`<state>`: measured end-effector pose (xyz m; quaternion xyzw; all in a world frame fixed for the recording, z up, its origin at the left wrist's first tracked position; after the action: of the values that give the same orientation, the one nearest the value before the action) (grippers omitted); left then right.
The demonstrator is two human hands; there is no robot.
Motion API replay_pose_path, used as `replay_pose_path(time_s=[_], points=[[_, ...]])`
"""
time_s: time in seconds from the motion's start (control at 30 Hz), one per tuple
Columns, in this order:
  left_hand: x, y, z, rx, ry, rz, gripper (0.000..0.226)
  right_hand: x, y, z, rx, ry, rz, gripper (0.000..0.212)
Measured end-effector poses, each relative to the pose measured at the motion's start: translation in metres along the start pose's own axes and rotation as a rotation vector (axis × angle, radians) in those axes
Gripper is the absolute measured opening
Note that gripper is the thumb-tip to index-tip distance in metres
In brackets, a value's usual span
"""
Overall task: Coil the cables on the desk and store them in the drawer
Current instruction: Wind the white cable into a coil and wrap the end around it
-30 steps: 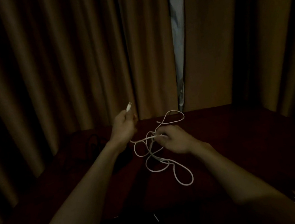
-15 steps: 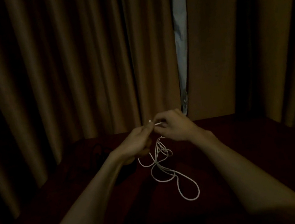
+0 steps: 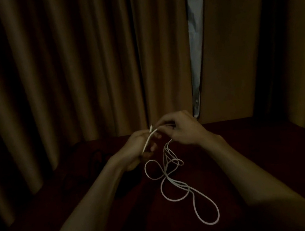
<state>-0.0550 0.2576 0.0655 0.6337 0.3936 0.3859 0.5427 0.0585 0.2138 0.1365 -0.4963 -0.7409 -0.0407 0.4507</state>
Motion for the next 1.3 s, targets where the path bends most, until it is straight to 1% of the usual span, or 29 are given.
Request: replay_pose_path(time_s=[0.03, 0.1, 0.13, 0.17, 0.23, 0.3, 0.4, 0.5, 0.57, 0.7, 0.73, 0.8, 0.87, 0.9, 0.97, 1.03, 1.1, 1.17, 1.3], points=[[0.008, -0.005, -0.002, -0.046, 0.005, -0.037, 0.030, 0.003, 0.005, 0.005, 0.002, -0.002, 0.006, 0.013], [0.024, -0.012, -0.004, -0.092, 0.013, -0.078, 0.042, 0.008, 0.020, 0.014, 0.006, 0.003, 0.032, 0.012], [0.031, -0.014, -0.003, -0.068, -0.005, -0.076, 0.049, 0.011, 0.027, 0.018, 0.008, 0.011, 0.045, 0.015], [0.037, -0.016, 0.001, -0.018, -0.037, -0.062, 0.052, 0.013, 0.034, 0.022, 0.014, 0.017, 0.050, 0.021], [0.046, -0.020, 0.010, 0.063, -0.121, -0.022, 0.044, 0.015, 0.043, 0.033, 0.030, -0.012, 0.036, 0.031], [0.054, -0.027, 0.016, 0.062, -0.187, -0.044, 0.039, 0.018, 0.054, 0.044, 0.039, -0.045, 0.026, 0.026], [0.068, -0.039, 0.018, 0.070, -0.242, -0.089, 0.035, 0.019, 0.079, 0.055, 0.063, -0.039, 0.072, 0.020], [0.089, -0.045, 0.007, 0.224, -0.193, 0.018, 0.031, 0.019, 0.105, 0.063, 0.118, -0.023, 0.138, 0.025], [0.101, -0.047, 0.001, 0.276, -0.158, 0.097, 0.030, 0.018, 0.119, 0.070, 0.199, -0.020, 0.186, 0.024], [0.115, -0.054, -0.003, 0.190, -0.103, 0.175, 0.038, 0.019, 0.138, 0.085, 0.286, 0.022, 0.224, 0.019], [0.118, -0.055, -0.005, 0.166, -0.066, 0.200, 0.037, 0.019, 0.142, 0.087, 0.305, 0.039, 0.235, 0.017], [0.124, -0.057, -0.014, 0.130, 0.061, 0.240, 0.029, 0.018, 0.149, 0.087, 0.352, 0.084, 0.261, 0.012], [0.131, -0.062, -0.025, 0.050, 0.176, 0.223, 0.027, 0.018, 0.156, 0.086, 0.376, 0.135, 0.279, 0.018], [0.134, -0.065, -0.029, -0.002, 0.201, 0.198, 0.027, 0.019, 0.158, 0.087, 0.373, 0.152, 0.278, 0.023], [0.139, -0.071, -0.028, -0.081, 0.177, 0.127, 0.029, 0.022, 0.158, 0.090, 0.371, 0.190, 0.277, 0.028], [0.140, -0.078, -0.022, -0.146, 0.135, 0.016, 0.030, 0.026, 0.154, 0.092, 0.395, 0.242, 0.276, 0.026], [0.140, -0.080, -0.018, -0.215, 0.128, -0.031, 0.030, 0.032, 0.147, 0.093, 0.399, 0.267, 0.274, 0.023], [0.142, -0.073, -0.022, -0.224, 0.184, 0.019, 0.030, 0.039, 0.143, 0.096, 0.385, 0.260, 0.280, 0.021], [0.143, -0.056, -0.035, -0.155, 0.338, 0.199, 0.029, 0.044, 0.132, 0.105, 0.334, 0.228, 0.284, 0.020]])
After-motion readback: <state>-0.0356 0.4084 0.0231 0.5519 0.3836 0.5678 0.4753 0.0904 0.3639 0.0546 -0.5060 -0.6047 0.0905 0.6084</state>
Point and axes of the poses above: each hand's wrist, its own x-axis towards the middle knuckle, its own z-axis out of the palm, y = z × x, the point moved 9 cm from there along x, towards the middle knuckle, and after that the axes turned 9 degrees about y, right-handed, at the moved point
